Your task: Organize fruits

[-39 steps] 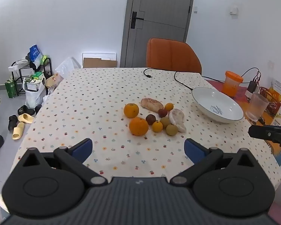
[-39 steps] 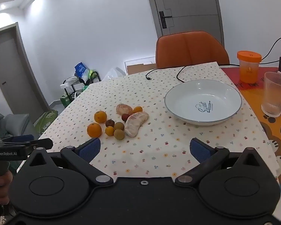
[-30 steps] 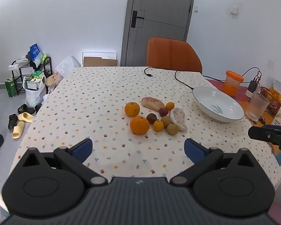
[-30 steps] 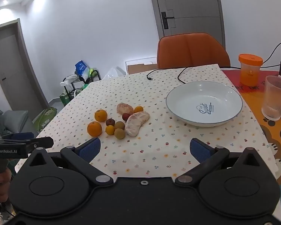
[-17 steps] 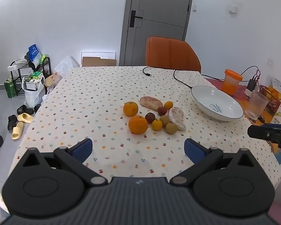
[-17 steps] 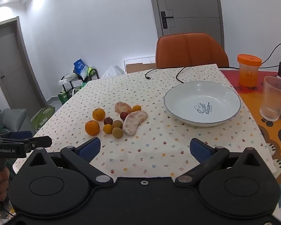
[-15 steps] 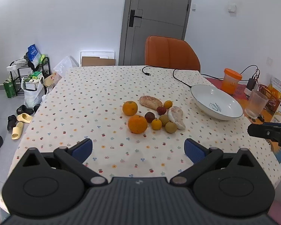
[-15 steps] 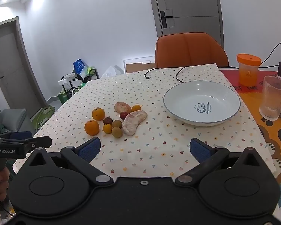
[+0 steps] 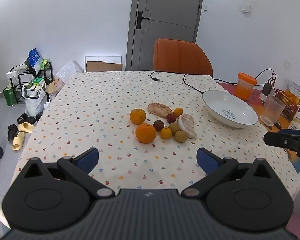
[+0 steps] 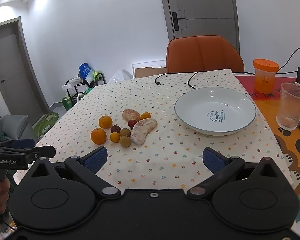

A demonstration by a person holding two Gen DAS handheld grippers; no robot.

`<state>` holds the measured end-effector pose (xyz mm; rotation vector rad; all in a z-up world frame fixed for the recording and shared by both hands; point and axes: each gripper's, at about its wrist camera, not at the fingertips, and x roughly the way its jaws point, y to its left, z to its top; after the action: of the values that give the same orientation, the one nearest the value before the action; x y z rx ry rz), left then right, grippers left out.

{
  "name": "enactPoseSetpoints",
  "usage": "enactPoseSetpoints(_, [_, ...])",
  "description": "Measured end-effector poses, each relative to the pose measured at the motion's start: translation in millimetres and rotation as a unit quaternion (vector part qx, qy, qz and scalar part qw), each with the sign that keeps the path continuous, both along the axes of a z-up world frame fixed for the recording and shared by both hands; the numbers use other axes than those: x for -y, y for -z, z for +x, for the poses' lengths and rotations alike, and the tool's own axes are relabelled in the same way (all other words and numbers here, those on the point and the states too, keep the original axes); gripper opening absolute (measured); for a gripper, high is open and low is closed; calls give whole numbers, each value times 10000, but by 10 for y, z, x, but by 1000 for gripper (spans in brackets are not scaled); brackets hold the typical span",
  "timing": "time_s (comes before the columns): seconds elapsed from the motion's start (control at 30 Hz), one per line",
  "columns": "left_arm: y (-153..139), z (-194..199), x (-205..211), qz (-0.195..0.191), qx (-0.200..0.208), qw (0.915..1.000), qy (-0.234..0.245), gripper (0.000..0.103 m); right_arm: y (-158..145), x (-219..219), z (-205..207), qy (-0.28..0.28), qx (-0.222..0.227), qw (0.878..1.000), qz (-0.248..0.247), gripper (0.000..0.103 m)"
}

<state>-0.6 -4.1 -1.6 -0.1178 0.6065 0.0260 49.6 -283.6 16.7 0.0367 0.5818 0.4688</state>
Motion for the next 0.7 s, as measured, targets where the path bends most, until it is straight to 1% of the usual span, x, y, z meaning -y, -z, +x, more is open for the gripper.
enactPoseSetpoints(0.7, [-21,-7,-6,-1,20,10000,8,103,-22,-8,-7,28,-2,10000,-35,103])
